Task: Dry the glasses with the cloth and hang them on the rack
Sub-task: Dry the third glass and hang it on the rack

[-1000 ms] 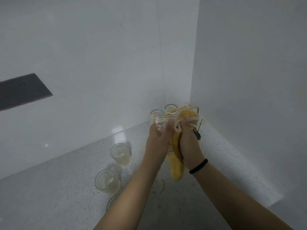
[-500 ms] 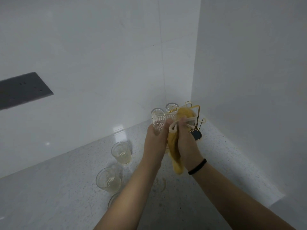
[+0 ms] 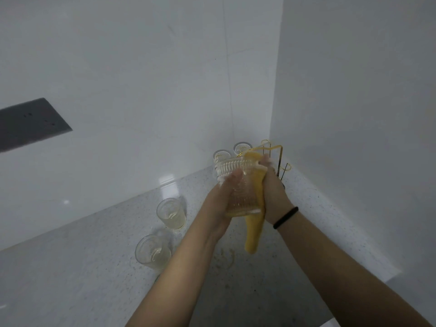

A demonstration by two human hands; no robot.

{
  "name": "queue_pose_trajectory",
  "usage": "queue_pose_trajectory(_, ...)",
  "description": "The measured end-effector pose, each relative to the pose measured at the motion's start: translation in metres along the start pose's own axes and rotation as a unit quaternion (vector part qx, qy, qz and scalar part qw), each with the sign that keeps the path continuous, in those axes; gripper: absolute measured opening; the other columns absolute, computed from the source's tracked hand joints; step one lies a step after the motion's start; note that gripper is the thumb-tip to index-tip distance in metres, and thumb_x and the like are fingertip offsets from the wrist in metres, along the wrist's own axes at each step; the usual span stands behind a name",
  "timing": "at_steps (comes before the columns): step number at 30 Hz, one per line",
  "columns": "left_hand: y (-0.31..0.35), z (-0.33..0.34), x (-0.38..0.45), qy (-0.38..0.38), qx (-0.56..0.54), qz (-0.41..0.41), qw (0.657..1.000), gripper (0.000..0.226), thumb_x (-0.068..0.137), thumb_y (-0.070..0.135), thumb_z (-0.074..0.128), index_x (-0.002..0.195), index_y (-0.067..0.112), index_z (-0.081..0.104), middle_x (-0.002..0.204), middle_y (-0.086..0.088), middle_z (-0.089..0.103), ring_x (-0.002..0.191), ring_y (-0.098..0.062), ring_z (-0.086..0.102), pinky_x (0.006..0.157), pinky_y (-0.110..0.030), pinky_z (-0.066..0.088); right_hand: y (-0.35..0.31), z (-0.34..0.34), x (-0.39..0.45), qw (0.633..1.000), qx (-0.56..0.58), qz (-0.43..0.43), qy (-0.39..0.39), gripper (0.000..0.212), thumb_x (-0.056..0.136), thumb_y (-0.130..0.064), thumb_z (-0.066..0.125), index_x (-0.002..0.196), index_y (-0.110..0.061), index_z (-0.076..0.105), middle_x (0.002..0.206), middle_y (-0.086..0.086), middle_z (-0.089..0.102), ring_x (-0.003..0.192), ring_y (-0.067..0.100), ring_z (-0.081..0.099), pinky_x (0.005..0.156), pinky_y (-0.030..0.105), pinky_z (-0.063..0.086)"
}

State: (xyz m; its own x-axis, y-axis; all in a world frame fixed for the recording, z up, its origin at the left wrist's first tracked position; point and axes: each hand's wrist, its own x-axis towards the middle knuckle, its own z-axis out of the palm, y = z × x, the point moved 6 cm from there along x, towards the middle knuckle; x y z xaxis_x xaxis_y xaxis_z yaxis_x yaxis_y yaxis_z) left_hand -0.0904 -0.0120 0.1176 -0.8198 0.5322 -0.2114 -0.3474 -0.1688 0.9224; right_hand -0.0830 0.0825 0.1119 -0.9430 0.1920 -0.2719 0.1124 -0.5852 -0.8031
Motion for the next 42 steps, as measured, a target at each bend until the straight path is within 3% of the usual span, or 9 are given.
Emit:
queue_pose_trajectory(8,0.004,0.001,0.012,0.034,-0.284,-0.065,0.956,0.058,0.089,0.046,0.056,0.127,0.002,0.055,0.12,-0.024,0.064,0.107,-0.037,0.065,0.091,-0.046,0.053,0.017,0.002,-0.021,0.992,0.102,-0.035,0.072,0.062,0.094,-0.053,0.025,0.135,-0.009,0.04,0.133,0.013,0.05,0.123,0.032,0.047,0.097,0.039,0.045)
queue_pose_trajectory(14,-0.011,0.01,0.014,0.069,-0.288,-0.117,0.948,0.054,0.085,0.051,0.061,0.099,-0.001,0.073,0.104,-0.024,0.072,0.092,-0.034,0.072,0.077,-0.042,0.06,0.0,0.027,-0.014,0.986,0.141,-0.068,0.064,0.052,0.094,-0.049,0.029,0.103,-0.008,0.059,0.092,0.02,0.063,0.079,0.009,0.068,0.078,0.017,0.051)
queue_pose_trajectory(18,-0.007,0.014,0.015,0.068,-0.304,-0.095,0.945,0.043,0.089,0.043,0.058,0.099,0.003,0.071,0.111,-0.019,0.071,0.094,-0.03,0.072,0.073,-0.038,0.059,0.001,0.009,-0.002,0.991,0.11,-0.065,0.051,0.059,0.092,-0.058,0.026,0.106,-0.014,0.062,0.091,0.006,0.073,0.083,0.018,0.07,0.066,0.029,0.057)
queue_pose_trajectory(21,-0.008,0.013,0.014,0.08,-0.283,-0.117,0.949,0.057,0.089,0.049,0.058,0.124,0.005,0.054,0.128,-0.023,0.06,0.111,-0.036,0.062,0.09,-0.046,0.051,0.021,0.007,-0.004,0.988,0.001,-0.115,0.106,0.058,0.084,-0.066,0.034,0.113,-0.021,0.056,0.103,-0.005,0.065,0.095,0.011,0.065,0.083,0.034,0.052)
queue_pose_trajectory(24,-0.011,0.018,0.012,0.054,-0.249,-0.103,0.962,0.059,0.088,0.045,0.058,0.127,0.001,0.055,0.125,-0.024,0.063,0.115,-0.034,0.062,0.098,-0.044,0.049,0.005,0.001,0.0,0.982,0.043,-0.146,0.115,0.046,0.086,-0.059,0.039,0.092,-0.018,0.057,0.075,-0.01,0.066,0.075,0.009,0.065,0.073,0.032,0.05)
queue_pose_trajectory(30,-0.005,0.026,0.012,0.02,-0.264,-0.062,0.962,0.045,0.094,0.041,0.048,0.101,0.006,0.076,0.104,-0.015,0.074,0.092,-0.026,0.073,0.069,-0.034,0.06,0.002,0.003,-0.001,0.985,0.117,-0.107,0.073,0.055,0.093,-0.052,0.029,0.112,-0.01,0.059,0.095,0.009,0.072,0.088,0.02,0.069,0.071,0.034,0.058)
queue_pose_trajectory(32,-0.009,0.023,0.012,0.06,-0.228,-0.084,0.968,0.048,0.093,0.043,0.053,0.121,0.006,0.064,0.122,-0.014,0.066,0.108,-0.027,0.067,0.083,-0.036,0.056,0.011,0.005,-0.006,0.983,0.084,-0.131,0.094,0.058,0.094,-0.049,0.029,0.118,-0.003,0.054,0.107,0.016,0.065,0.1,0.024,0.064,0.087,0.039,0.052)
queue_pose_trajectory(37,-0.012,0.02,0.009,0.016,-0.2,-0.065,0.978,0.051,0.089,0.04,0.052,0.12,0.001,0.064,0.124,-0.022,0.064,0.118,-0.031,0.061,0.106,-0.043,0.044,-0.018,-0.007,-0.005,0.969,0.002,-0.186,0.165,0.043,0.094,-0.05,0.033,0.072,-0.02,0.055,0.057,-0.011,0.058,0.059,0.005,0.058,0.063,0.026,0.048)
queue_pose_trajectory(42,-0.016,0.015,0.011,-0.007,-0.182,-0.068,0.981,0.049,0.089,0.042,0.049,0.117,0.006,0.067,0.125,-0.019,0.064,0.115,-0.031,0.061,0.108,-0.046,0.04,-0.003,-0.01,0.0,0.984,0.039,-0.119,0.129,0.047,0.095,-0.048,0.033,0.086,-0.012,0.062,0.061,-0.004,0.07,0.061,0.011,0.068,0.048,0.019,0.052)
